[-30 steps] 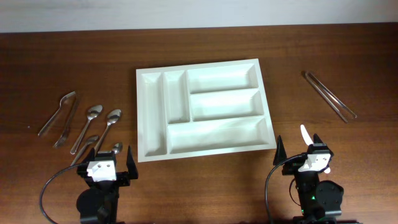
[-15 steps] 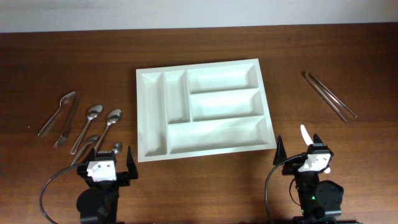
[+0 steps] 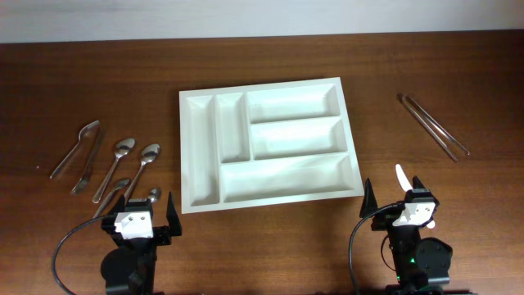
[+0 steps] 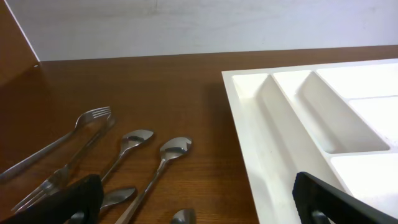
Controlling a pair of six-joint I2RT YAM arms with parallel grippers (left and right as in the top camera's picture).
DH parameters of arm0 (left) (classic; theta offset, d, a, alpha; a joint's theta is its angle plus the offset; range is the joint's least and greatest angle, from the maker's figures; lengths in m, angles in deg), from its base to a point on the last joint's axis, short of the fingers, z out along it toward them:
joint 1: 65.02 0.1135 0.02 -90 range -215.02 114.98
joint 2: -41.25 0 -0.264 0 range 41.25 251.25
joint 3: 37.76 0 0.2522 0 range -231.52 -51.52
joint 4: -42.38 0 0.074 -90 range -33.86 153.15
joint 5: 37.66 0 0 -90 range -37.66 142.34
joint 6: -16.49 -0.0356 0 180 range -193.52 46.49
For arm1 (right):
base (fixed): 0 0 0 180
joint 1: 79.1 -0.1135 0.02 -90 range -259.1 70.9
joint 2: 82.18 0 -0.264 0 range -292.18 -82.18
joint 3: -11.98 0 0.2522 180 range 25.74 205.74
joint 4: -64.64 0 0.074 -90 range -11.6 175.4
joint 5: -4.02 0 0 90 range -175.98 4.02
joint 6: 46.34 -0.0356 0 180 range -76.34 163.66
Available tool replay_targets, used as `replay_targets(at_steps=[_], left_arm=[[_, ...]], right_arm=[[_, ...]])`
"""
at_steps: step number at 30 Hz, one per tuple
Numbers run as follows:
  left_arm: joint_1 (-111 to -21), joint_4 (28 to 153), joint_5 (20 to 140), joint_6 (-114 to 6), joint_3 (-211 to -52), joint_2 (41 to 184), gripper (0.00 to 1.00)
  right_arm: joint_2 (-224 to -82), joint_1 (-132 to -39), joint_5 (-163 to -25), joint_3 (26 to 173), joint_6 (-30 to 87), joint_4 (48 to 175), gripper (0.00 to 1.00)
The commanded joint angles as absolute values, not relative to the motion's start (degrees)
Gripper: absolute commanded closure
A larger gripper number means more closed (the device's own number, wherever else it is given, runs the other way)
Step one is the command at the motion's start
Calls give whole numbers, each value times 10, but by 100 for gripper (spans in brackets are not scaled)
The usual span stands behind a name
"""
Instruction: Pack container
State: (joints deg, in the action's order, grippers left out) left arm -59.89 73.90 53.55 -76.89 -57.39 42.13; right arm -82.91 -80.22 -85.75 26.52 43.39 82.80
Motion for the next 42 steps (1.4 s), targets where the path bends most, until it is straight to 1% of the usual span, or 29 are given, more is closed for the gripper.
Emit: replay_targets(at_steps=[1, 11, 15, 18, 20, 22, 23, 24, 28, 31, 35, 39, 42], left_arm=[[-596, 738, 530, -767, -570, 416, 1], [-596, 704, 547, -768, -577, 419, 1], [-596, 715, 531, -768, -651, 471, 1], [-596, 748, 495, -773, -747, 575, 1], [-596, 783, 489, -798, -824, 663, 1], [-596, 855, 489, -829, -952, 799, 1], [-596, 906, 489, -849, -1041, 889, 1], [-596, 931, 489, -858, -1093, 938, 1], [-596, 971, 489, -862, -1231, 1075, 1], [-596, 974, 495, -863, -1274, 1136, 1], [-596, 978, 495, -868, -1280, 1177, 1], [-596, 987, 495, -943, -1276, 1223, 1], [-596, 1032, 495, -980, -1274, 1275, 0]], right_arm=[[-824, -797, -849, 261, 427, 829, 2], [-824, -797, -849, 261, 427, 829, 1], [-824, -797, -849, 261, 427, 829, 1], [-824, -797, -849, 261, 427, 829, 1], [-824, -797, -849, 261, 427, 829, 1], [-824, -797, -849, 261, 427, 829, 2], [-824, -797, -849, 261, 427, 829, 1], [-824, -797, -849, 261, 427, 829, 1], [-824, -797, -849, 261, 427, 829, 1], [-824, -797, -849, 261, 427, 829, 1], [-824, -797, -849, 261, 427, 829, 1], [-824, -797, -849, 261, 427, 829, 1], [-824, -797, -849, 261, 427, 829, 1]])
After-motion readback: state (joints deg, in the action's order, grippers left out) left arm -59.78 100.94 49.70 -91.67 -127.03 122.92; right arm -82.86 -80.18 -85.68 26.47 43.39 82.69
